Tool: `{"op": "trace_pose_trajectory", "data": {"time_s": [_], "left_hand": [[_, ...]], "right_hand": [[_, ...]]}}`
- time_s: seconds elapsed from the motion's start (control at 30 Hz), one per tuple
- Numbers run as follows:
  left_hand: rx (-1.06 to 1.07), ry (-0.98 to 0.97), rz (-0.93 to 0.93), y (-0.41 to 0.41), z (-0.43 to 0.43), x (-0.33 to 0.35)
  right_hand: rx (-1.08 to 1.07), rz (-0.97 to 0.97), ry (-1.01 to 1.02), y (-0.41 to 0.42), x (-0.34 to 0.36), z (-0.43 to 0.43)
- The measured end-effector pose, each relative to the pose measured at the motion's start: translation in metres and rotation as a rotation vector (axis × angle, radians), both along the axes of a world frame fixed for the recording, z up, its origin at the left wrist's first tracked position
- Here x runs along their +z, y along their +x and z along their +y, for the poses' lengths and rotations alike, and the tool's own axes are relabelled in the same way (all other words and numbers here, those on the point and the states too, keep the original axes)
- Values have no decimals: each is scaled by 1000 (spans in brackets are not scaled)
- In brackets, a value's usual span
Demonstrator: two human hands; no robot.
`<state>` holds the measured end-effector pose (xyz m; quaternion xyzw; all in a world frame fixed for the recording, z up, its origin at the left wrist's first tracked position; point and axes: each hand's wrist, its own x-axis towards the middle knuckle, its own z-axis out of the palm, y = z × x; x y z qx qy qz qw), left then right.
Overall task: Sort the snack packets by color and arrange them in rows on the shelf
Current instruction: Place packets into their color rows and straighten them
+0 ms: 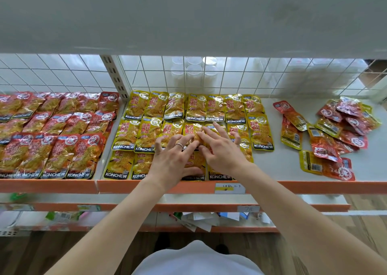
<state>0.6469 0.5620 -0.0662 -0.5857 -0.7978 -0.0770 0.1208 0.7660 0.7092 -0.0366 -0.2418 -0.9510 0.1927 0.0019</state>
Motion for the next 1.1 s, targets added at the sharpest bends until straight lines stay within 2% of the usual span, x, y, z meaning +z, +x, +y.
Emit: {"op": "trace_pose_trajectory", "data": {"time_s": [0.2, 0.4, 0.57, 0.7, 0.9, 1.0, 1.1], "left_hand": [[90, -2, -86, -3, -8, 0], [75, 22, -93, 12, -3, 2], [125, 11, -168, 25, 6, -4], [143, -67, -134, 16, 11, 0], [209, -191, -100, 16, 12, 4], [193, -177, -107, 20, 10, 3], [118, -82, -69, 27, 9, 1]], "right_hand": [[-20, 62, 11, 7, 3, 3], [-83, 87, 62, 32, -1, 11], [-79, 1, 68, 55, -11, 19], [-72, 29, 0, 61, -17, 19], [-70, 28, 22, 63, -24, 17], [-70, 38, 32, 63, -26, 17], [-61, 50, 45, 63, -27, 16]]}}
